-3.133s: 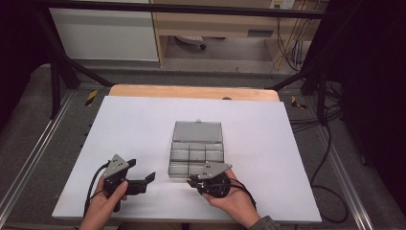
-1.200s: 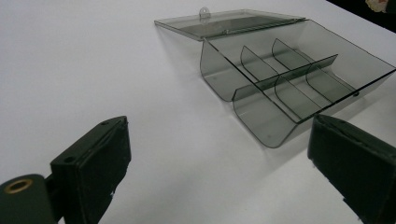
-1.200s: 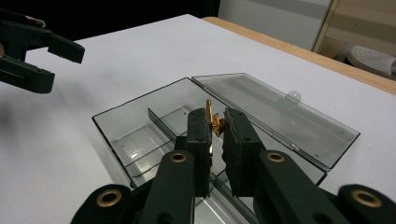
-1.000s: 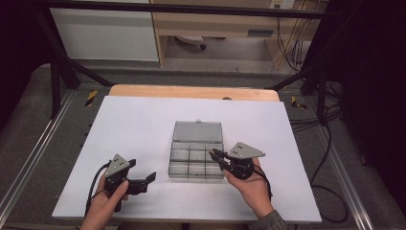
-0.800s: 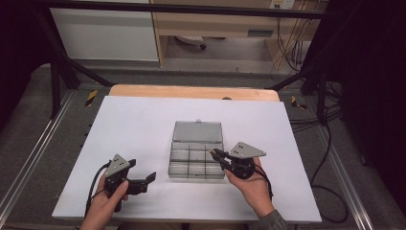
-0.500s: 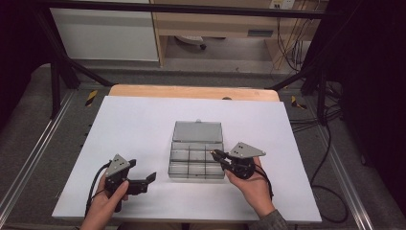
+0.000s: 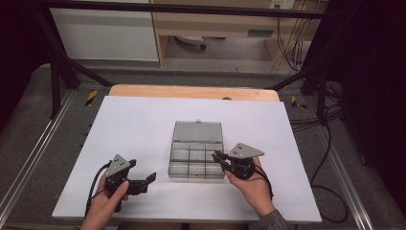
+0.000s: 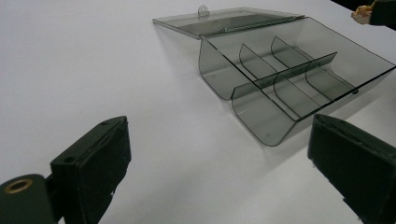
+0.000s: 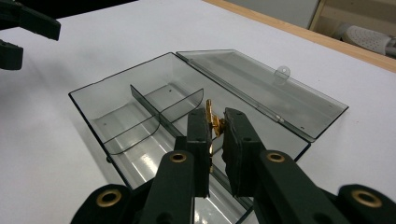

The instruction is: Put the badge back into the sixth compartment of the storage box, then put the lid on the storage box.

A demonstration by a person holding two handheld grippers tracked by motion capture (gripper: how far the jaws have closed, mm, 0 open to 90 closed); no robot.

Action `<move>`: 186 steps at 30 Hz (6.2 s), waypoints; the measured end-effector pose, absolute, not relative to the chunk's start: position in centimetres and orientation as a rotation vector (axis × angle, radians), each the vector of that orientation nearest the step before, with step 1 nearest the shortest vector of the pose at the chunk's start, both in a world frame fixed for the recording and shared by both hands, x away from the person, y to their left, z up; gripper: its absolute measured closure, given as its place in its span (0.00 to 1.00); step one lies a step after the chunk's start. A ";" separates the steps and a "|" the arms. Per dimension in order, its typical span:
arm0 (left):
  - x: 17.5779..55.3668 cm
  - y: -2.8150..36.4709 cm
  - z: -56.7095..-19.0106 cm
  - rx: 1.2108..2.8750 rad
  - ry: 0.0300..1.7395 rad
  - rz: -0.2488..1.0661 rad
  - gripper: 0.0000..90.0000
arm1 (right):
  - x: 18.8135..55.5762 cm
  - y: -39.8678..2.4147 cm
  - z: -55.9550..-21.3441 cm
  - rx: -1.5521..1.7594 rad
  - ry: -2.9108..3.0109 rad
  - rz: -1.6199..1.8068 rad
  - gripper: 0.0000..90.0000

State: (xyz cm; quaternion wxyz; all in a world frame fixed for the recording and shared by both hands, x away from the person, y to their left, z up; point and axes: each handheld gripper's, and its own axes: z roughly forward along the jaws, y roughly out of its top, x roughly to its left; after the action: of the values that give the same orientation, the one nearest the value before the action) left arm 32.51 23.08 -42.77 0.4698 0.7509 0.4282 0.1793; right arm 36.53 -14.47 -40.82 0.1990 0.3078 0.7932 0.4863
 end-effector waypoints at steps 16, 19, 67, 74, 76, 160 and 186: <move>32.5 23.0 -42.8 1.848 1.048 0.436 0.07 | 36.6 -14.4 -41.3 0.867 2.257 1.319 0.90; 32.5 23.0 -42.9 1.851 1.046 0.436 0.07 | 36.6 -14.4 -41.5 0.874 2.265 1.311 0.90; 32.4 22.7 -43.0 1.883 1.029 0.418 0.07 | 36.6 -13.8 -42.8 0.921 2.344 1.264 0.78; 32.4 22.6 -43.0 1.884 1.027 0.417 0.07 | 36.7 -14.4 -42.5 0.955 2.293 1.282 0.71; 32.4 22.6 -43.1 1.884 1.027 0.417 0.07 | 36.7 -14.5 -42.5 0.963 2.284 1.289 0.67; 39.5 23.1 -43.5 1.953 1.001 0.452 0.22 | 42.4 -20.4 -44.3 1.180 2.219 1.111 0.54; 45.9 20.4 -45.1 1.999 0.949 0.334 1.00 | 46.4 -19.6 -45.0 1.120 2.281 1.171 0.98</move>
State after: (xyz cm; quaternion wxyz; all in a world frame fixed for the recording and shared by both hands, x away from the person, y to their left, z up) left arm 45.92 20.35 -45.06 0.4367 0.8035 0.3816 0.1342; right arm 46.44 -19.59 -45.00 0.1710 0.3943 0.8034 0.4122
